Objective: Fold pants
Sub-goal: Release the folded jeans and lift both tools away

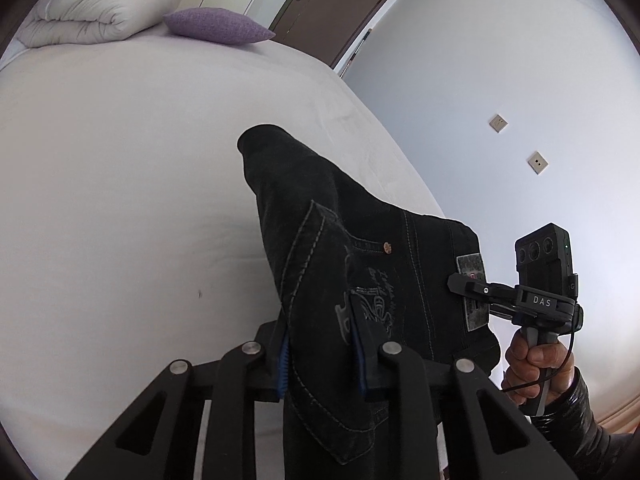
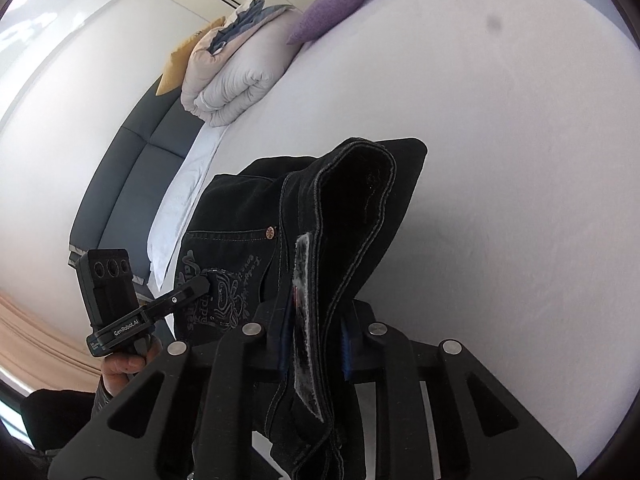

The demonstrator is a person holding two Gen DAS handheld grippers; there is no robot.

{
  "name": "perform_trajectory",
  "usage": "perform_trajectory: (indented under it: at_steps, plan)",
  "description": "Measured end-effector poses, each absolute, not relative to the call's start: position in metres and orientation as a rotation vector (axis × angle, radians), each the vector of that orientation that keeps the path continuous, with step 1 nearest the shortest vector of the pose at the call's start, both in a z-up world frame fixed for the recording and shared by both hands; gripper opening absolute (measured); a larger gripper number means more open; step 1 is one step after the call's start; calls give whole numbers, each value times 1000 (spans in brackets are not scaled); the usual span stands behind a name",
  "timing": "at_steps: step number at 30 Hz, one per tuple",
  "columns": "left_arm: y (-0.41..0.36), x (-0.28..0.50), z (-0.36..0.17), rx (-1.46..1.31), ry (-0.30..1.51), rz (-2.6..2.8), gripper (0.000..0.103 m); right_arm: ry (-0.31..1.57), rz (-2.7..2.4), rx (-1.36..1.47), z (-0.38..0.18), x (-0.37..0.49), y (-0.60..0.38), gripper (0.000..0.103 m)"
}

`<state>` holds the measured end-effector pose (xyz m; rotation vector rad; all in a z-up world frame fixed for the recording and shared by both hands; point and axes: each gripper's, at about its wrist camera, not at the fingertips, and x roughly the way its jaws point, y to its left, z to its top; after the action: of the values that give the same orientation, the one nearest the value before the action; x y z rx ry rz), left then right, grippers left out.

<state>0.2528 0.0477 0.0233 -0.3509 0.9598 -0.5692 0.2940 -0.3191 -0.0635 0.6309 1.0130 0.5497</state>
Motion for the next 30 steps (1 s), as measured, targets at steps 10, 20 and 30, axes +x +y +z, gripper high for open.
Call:
perform_trajectory:
  at_steps: [10, 20, 30]
  plan:
    - [7, 335, -38, -320, 1047, -544, 26, 1090, 466, 644, -107, 388, -373, 17]
    - [20, 329, -61, -366, 1019, -501, 44, 1075, 487, 775, -157, 383, -408, 27]
    - [10, 195, 56, 55, 441, -161, 103, 799, 249, 513, -61, 255, -401, 57]
